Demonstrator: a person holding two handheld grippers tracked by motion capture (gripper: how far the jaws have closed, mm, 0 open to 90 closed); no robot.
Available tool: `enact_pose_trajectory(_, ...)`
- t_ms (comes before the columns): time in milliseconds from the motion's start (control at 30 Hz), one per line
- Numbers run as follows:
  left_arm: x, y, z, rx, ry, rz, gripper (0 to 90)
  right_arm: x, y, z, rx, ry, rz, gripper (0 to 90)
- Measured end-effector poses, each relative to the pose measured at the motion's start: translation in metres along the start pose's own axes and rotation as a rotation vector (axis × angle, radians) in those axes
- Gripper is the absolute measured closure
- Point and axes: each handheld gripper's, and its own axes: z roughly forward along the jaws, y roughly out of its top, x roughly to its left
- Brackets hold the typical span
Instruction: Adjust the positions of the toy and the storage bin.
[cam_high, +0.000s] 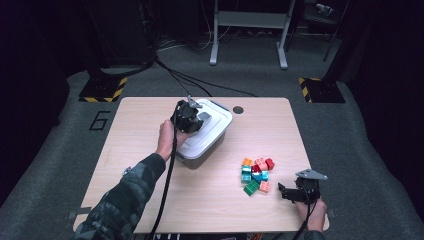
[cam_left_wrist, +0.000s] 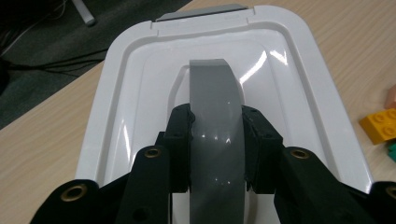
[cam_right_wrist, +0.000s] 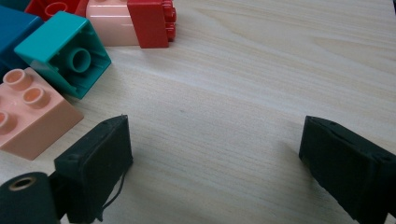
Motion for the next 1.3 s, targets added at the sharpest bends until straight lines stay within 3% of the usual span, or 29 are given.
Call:
enact_pose_trajectory(167, -0.017, 0.004, 0.001, -0.004, -0.022, 0.017, 67.0, 0.000, 0.000, 0.000, -0.001, 0.000, 0.000, 8.5)
enact_pose_trajectory(400, -0.036, 0.009, 0.004, -0.021, -0.041, -0.002, 67.0, 0.000, 0.000, 0.000, 0.001, 0.004, 0.001, 8.6)
enact_pose_trajectory(533, -0.049, 0.013, 0.004, -0.014, -0.055, 0.015, 67.0, 0.000, 0.000, 0.000, 0.000, 0.003, 0.002, 8.6)
enact_pose_trajectory(733, -0.068, 0.019, 0.007, -0.014, -0.077, 0.009, 67.0, 0.000, 0.000, 0.000, -0.001, 0.001, 0.000, 8.6)
enact_pose_trajectory(900, -0.082, 0.024, 0.010, -0.015, -0.066, -0.002, 66.9, 0.000, 0.000, 0.000, 0.001, 0.003, 0.003, 8.5)
enact_pose_trajectory(1133, -0.089, 0.027, 0.012, -0.009, -0.050, -0.029, 66.9, 0.000, 0.000, 0.000, 0.001, 0.004, 0.001, 8.6)
enact_pose_trajectory(1200, -0.089, 0.027, 0.012, -0.010, -0.045, -0.028, 66.9, 0.000, 0.000, 0.000, 0.001, 0.004, 0.001, 8.6)
enact_pose_trajectory(1300, -0.092, 0.028, 0.012, -0.005, -0.021, 0.006, 66.9, 0.001, 0.000, 0.000, 0.000, 0.004, 0.001, 8.7)
